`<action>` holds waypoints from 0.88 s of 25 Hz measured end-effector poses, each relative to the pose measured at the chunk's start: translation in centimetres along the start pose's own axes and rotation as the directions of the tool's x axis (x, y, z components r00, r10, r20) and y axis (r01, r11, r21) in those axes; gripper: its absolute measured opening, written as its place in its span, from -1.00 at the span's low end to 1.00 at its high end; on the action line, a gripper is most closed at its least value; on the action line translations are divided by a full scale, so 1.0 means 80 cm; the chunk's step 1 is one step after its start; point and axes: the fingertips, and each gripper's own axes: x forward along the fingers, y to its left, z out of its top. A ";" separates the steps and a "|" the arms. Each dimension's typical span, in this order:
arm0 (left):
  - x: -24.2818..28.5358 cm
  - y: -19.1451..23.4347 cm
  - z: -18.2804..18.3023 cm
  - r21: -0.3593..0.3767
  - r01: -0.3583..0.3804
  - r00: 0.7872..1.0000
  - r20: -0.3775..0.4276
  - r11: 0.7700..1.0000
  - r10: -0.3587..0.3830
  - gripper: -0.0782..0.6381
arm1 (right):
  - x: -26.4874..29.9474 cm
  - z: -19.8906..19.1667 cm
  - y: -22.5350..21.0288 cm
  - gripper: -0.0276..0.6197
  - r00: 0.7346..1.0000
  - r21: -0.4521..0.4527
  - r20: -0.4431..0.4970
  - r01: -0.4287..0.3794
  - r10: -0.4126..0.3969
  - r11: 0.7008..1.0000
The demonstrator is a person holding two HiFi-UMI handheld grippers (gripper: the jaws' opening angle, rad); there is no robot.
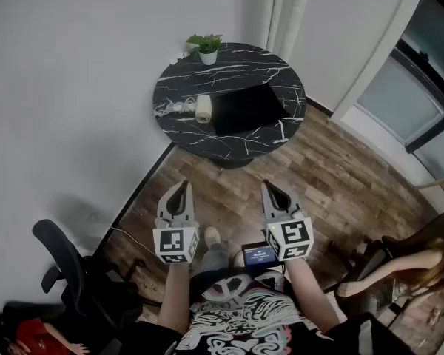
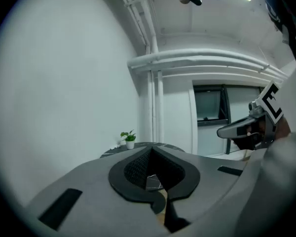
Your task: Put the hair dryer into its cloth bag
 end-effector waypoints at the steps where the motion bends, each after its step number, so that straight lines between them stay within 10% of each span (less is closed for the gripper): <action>1: 0.002 -0.001 0.000 -0.002 0.001 1.000 0.003 1.000 -0.001 -0.74 | 0.001 0.000 -0.002 -0.86 1.000 -0.002 0.000 0.003 -0.003 1.000; 22: 0.070 0.045 -0.014 0.047 -0.032 0.999 -0.017 0.998 0.033 -0.74 | 0.093 -0.004 -0.041 -0.85 1.000 0.058 -0.008 0.002 -0.002 0.998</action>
